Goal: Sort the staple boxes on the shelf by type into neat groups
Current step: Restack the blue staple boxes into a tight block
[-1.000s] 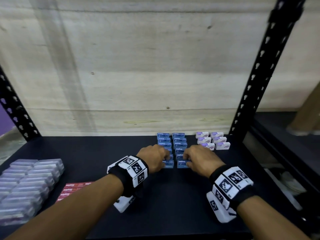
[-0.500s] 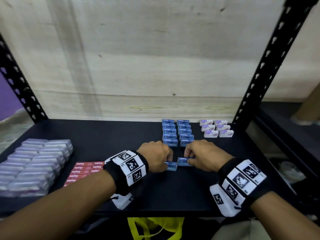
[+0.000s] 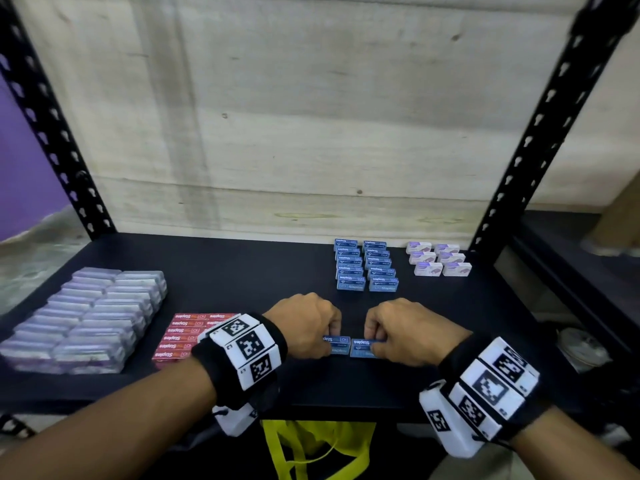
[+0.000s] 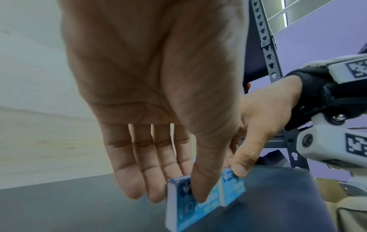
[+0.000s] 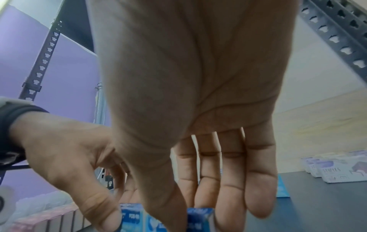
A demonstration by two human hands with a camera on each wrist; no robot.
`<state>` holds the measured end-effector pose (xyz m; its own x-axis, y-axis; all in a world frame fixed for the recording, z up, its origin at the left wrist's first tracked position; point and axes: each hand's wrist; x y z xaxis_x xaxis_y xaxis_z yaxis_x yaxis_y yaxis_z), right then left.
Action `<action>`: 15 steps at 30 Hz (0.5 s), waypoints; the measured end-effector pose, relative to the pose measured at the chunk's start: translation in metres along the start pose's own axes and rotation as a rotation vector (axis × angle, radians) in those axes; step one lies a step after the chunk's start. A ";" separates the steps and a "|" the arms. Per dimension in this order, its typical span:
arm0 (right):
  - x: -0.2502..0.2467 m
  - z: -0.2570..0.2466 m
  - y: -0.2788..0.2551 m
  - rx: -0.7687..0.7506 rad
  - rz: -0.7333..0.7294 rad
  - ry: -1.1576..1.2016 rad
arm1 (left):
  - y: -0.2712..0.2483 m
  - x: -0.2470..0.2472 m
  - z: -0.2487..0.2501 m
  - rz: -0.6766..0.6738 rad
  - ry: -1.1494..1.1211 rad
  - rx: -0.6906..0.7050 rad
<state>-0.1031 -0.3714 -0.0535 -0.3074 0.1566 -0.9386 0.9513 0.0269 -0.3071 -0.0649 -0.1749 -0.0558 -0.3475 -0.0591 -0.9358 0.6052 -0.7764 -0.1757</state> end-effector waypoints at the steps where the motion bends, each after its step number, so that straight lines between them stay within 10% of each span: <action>1: 0.001 -0.001 -0.001 -0.004 -0.006 0.004 | -0.001 0.002 0.000 -0.003 0.001 0.003; 15: 0.012 -0.001 -0.002 -0.020 -0.027 0.008 | -0.009 0.010 -0.010 0.004 -0.021 0.012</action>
<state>-0.1086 -0.3681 -0.0639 -0.3330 0.1637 -0.9286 0.9429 0.0508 -0.3292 -0.0666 -0.1619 -0.0662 -0.3598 -0.0756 -0.9300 0.5984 -0.7834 -0.1678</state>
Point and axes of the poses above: each hand's wrist, its own y-axis towards the middle knuckle, its own x-axis out of the palm, z = x × y, and after that the axes turned 12 degrees about x, right-handed
